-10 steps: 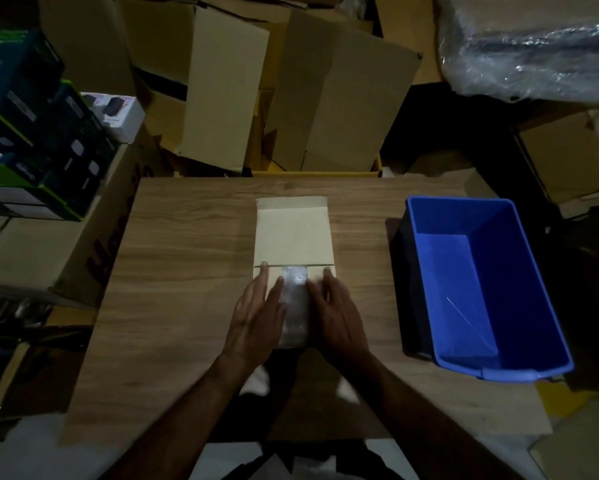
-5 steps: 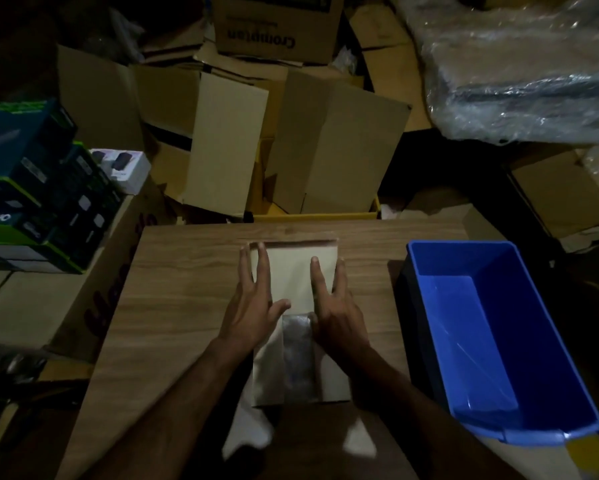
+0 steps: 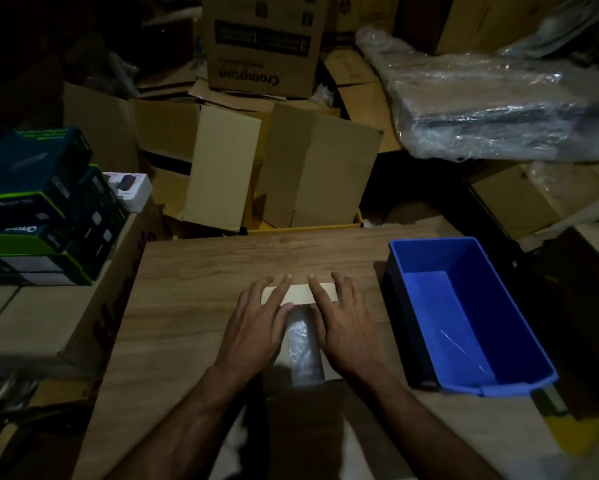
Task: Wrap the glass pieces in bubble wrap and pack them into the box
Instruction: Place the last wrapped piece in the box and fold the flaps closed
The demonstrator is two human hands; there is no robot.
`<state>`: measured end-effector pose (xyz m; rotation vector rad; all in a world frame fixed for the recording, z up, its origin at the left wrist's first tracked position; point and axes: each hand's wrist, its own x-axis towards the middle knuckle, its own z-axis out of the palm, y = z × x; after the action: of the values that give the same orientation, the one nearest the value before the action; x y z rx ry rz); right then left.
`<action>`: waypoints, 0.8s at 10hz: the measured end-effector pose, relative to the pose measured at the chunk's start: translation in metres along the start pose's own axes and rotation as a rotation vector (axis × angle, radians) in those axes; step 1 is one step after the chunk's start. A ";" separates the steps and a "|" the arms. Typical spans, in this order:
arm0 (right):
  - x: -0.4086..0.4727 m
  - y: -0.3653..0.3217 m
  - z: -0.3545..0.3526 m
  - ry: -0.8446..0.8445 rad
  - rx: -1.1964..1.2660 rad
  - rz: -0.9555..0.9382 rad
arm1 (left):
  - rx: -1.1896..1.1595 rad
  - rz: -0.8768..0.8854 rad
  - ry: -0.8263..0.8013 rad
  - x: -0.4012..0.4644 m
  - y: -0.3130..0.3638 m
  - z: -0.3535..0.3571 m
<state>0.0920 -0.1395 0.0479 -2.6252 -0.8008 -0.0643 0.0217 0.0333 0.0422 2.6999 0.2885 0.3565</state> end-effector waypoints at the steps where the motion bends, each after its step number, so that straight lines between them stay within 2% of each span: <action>1: -0.022 0.000 0.003 -0.041 -0.038 0.015 | -0.029 0.040 -0.030 -0.018 -0.003 0.002; 3: -0.068 0.001 0.016 -0.069 -0.027 0.022 | -0.056 0.083 -0.041 -0.060 -0.004 0.018; 6: -0.098 0.017 0.040 -0.164 -0.043 0.027 | -0.104 -0.053 -0.140 -0.099 0.002 0.044; 7: -0.104 0.030 0.051 -0.161 0.015 0.000 | -0.125 -0.027 -0.152 -0.108 -0.003 0.052; 8: -0.109 0.047 0.066 -0.154 0.032 0.012 | -0.115 0.036 -0.239 -0.111 -0.016 0.061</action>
<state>0.0225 -0.2076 -0.0462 -2.6283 -0.8297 0.1541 -0.0685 -0.0016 -0.0412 2.6032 0.1452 0.0564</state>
